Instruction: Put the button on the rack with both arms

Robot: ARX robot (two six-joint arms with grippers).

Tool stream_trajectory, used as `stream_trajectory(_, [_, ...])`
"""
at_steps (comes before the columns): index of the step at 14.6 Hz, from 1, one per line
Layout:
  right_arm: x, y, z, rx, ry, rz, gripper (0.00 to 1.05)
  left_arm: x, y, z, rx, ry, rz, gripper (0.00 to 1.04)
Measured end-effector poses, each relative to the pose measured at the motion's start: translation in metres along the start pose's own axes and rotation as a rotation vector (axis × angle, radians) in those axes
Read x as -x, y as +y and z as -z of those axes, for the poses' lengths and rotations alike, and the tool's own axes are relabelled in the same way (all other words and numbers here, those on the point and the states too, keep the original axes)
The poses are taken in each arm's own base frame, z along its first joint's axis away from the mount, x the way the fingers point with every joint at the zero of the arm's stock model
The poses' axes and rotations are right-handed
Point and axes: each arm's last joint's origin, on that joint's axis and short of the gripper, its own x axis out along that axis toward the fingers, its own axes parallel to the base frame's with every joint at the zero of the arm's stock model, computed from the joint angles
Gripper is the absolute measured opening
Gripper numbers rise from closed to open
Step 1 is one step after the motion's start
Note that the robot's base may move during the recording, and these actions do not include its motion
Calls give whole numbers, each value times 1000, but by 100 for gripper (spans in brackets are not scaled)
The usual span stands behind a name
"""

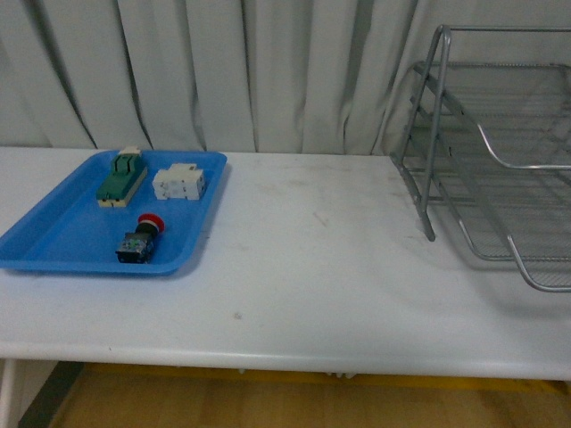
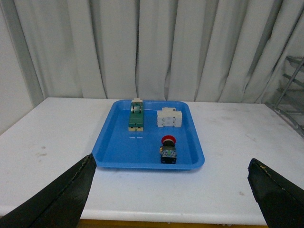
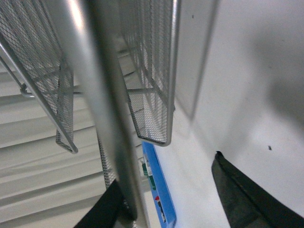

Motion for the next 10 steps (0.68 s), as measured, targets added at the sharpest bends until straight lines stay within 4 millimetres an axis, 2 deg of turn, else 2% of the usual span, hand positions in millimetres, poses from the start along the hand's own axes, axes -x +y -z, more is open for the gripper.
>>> stream_trajectory(3, [7, -6, 5, -65, 15, 26, 76, 0, 0, 0, 0, 0, 0, 98])
stream_trajectory(5, [11, -1, 8, -100, 19, 24, 99, 0, 0, 0, 0, 0, 0, 98])
stream_trajectory(8, [13, 16, 6, -100, 9, -14, 98, 0, 0, 0, 0, 0, 0, 98])
stream_trajectory(10, [23, 29, 8, -119, 0, -39, 98, 0, 0, 0, 0, 0, 0, 98])
